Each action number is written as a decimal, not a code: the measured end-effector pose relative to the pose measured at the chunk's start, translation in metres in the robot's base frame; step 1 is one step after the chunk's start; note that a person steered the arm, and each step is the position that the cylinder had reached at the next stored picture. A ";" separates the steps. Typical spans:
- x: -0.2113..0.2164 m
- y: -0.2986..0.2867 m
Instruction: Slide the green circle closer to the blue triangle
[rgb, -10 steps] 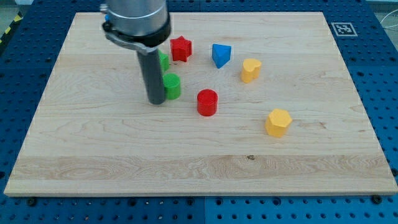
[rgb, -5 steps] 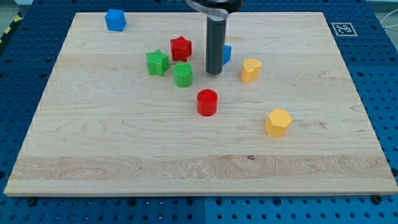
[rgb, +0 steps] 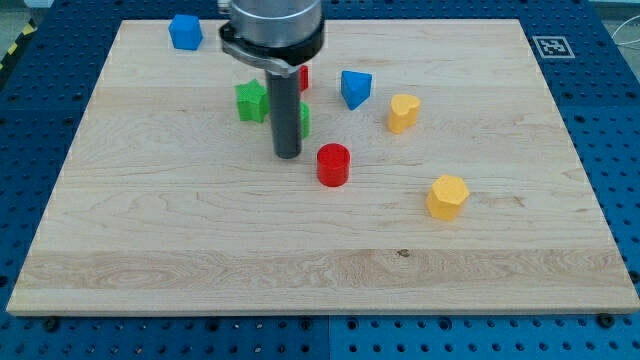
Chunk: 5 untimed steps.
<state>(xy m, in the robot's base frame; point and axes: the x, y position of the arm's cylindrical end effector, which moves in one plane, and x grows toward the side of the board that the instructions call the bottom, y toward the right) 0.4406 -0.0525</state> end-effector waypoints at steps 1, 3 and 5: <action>-0.022 -0.005; -0.067 0.032; -0.080 0.074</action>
